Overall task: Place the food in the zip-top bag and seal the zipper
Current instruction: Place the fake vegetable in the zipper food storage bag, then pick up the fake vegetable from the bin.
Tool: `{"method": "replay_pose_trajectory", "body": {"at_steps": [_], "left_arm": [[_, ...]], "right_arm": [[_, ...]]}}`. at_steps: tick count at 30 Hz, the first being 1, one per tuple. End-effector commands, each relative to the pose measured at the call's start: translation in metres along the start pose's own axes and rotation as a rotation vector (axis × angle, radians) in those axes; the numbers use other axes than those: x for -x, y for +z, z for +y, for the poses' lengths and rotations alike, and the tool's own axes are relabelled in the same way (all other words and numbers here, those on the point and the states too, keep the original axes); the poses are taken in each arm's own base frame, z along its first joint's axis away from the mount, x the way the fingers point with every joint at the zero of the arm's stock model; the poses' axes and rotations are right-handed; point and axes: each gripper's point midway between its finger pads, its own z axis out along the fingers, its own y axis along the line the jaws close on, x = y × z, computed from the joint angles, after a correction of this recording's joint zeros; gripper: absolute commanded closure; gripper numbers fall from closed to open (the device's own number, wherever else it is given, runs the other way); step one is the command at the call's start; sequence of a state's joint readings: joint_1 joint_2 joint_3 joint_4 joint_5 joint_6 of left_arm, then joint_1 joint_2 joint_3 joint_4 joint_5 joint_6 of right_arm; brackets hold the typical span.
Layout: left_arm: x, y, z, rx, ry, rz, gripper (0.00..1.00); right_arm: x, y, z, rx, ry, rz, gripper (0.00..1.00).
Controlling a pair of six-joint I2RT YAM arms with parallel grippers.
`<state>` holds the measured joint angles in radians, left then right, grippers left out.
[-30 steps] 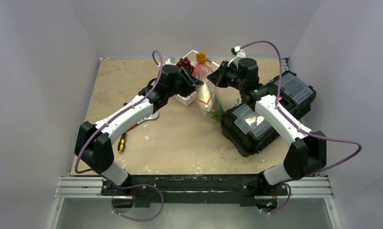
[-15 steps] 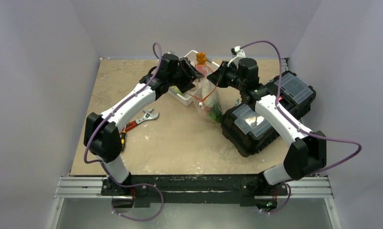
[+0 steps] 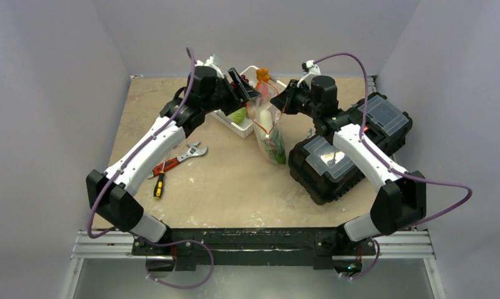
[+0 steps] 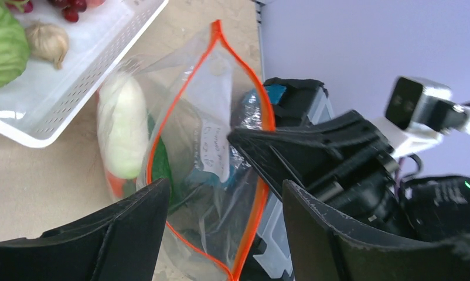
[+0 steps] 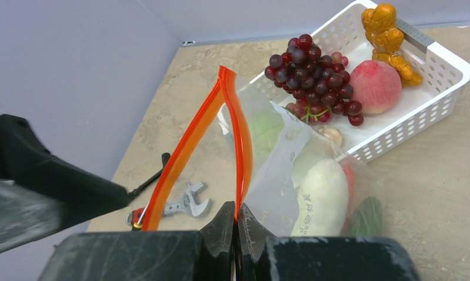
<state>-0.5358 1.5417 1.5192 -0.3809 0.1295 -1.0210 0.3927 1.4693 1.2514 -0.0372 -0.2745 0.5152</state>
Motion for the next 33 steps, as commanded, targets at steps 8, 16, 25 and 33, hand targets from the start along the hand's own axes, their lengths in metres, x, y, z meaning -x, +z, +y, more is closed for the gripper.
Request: {"method": "replay_pose_trajectory", "body": {"at_steps": [8,16,25,33], "left_arm": [[0.019,-0.059,0.015,-0.183,0.085,0.022,0.31],[0.036,-0.071,0.037,-0.106,0.154,-0.114,0.27],[0.044,-0.019,0.053,-0.153,0.146,-0.045,0.3],[0.071,0.056,0.115,0.133,0.406,0.025,0.31]], "right_arm": [[0.025,-0.007,-0.018,-0.149,-0.052,-0.079,1.0],[0.051,-0.021,-0.075,-0.42,-0.012,-0.159,1.0],[0.036,-0.003,-0.076,-0.358,0.0,-0.108,1.0],[0.038,-0.001,-0.073,-0.322,0.005,-0.1,1.0]]}}
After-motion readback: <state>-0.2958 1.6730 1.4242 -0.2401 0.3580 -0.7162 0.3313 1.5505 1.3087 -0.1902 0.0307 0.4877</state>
